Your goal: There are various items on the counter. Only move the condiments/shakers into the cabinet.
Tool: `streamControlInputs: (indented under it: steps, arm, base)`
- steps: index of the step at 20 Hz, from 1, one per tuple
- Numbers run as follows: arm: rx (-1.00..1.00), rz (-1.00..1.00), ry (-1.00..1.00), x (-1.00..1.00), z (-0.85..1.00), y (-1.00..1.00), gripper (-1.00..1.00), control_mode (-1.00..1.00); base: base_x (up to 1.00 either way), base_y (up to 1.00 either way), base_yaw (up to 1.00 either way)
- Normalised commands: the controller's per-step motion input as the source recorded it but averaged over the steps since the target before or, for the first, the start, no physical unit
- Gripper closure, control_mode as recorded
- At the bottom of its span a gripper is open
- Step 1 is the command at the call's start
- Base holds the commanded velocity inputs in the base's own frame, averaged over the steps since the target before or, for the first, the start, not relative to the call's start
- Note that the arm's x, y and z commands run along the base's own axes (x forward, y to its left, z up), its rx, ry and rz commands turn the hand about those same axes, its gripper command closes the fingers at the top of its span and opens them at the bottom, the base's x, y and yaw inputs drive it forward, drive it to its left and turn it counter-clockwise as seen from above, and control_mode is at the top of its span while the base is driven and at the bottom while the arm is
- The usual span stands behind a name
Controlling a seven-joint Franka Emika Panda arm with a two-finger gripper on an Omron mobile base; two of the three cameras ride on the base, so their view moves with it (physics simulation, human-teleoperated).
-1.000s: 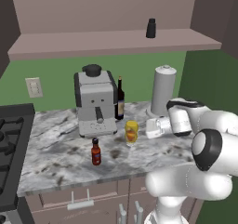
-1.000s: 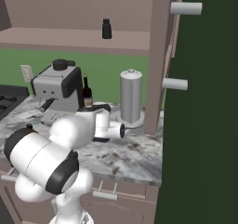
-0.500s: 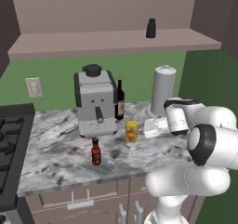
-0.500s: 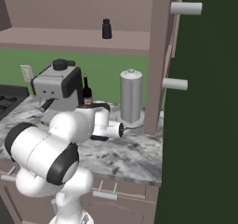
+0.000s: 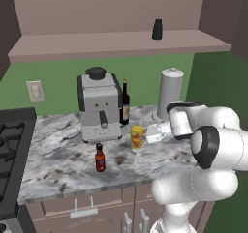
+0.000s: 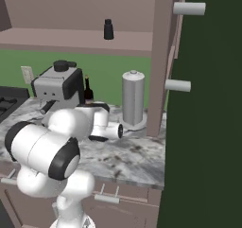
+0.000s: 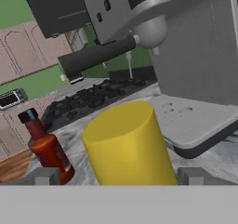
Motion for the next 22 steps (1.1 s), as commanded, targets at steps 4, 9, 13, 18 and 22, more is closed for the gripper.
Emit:
streamControlInputs:
  steps: [4, 9, 13, 18, 22]
  arm:
    - [0.0, 0.0, 0.02, 0.04, 0.0, 0.05, 1.0, -1.0]
    - [0.0, -0.01, 0.0, -0.03, 0.06, 0.0, 1.0, -1.0]
    - [0.01, -0.05, -0.08, -0.64, 0.94, 0.0, 1.0, -1.0]
    - [0.0, -0.1, -0.01, -0.63, 1.0, 0.0, 1.0, -1.0]
    - [0.0, -0.16, 0.0, -0.68, 1.0, 0.0, 1.0, -1.0]
  base:
    - [0.0, 0.0, 0.0]
    - [0.0, 0.0, 0.0]
    - [0.0, 0.0, 0.0]
    - [0.0, 0.0, 0.0]
    - [0.0, 0.0, 0.0]
